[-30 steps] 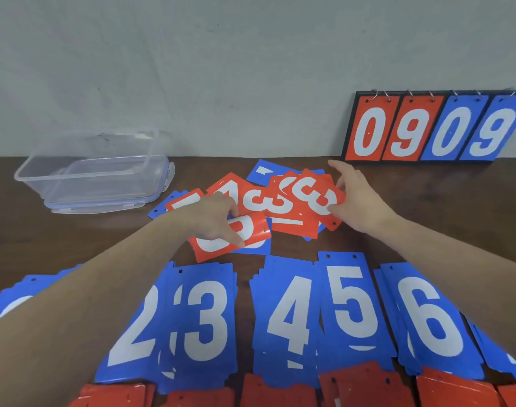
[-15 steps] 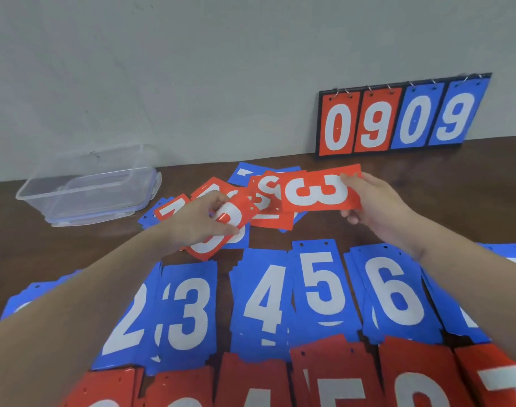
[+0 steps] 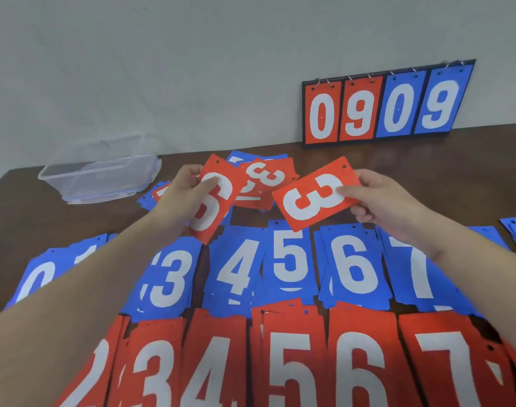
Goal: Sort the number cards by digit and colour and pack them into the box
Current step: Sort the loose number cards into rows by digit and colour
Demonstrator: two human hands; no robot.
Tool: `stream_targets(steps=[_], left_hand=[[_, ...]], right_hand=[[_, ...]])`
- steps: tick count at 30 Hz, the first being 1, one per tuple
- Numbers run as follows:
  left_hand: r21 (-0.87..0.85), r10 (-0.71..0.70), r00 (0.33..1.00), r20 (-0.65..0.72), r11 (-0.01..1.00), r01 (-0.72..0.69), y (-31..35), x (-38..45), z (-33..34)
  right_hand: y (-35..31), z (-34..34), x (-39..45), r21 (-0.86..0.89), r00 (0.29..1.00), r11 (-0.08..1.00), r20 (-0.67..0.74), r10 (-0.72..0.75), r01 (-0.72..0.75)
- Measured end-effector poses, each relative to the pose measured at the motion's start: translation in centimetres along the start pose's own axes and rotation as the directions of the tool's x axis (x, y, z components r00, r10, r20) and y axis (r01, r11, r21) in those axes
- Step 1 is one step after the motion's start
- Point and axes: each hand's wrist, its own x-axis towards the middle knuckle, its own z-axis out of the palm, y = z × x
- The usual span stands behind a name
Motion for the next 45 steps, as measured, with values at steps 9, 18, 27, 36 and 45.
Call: stream_targets(steps=[9,18,27,36,45], left_hand=[[-0.158,-0.044,0.999,-0.008,0.987,0.042,-1.1,-8.1,-0.1],[-0.26,-0.076,0.987,-0.141,0.965,0.037,-2.9,-15.2,-3.4],[-0.344,-0.159,0.975,-0.159,0.934,0.096,-6.2,-20.5,-9.2],[-0.325,-0.124,0.985,-0.119,0.942,0.079,-10.2,-24.8,-15.3],[-0.352,-0.142,0.988,-0.061,0.929,0.112,-12.1,-26.2,-17.2]], right_hand=[[1.0,0.7,-0.3,-0.042,0.979,0.999,0.206,-0.009,0.018],[1.3,5.6,-2.0,-0.117,0.913,0.989,0.405,-0.04,0.095],[0.5,14.2,-6.3,-0.203,0.899,0.971,0.437,-0.026,0.127],[0.9,24.0,-11.6,-0.39,0.886,0.866,0.448,-0.117,0.312],[2.6,29.2,-13.0,-0.679,0.891,0.59,0.417,-0.18,0.437]])
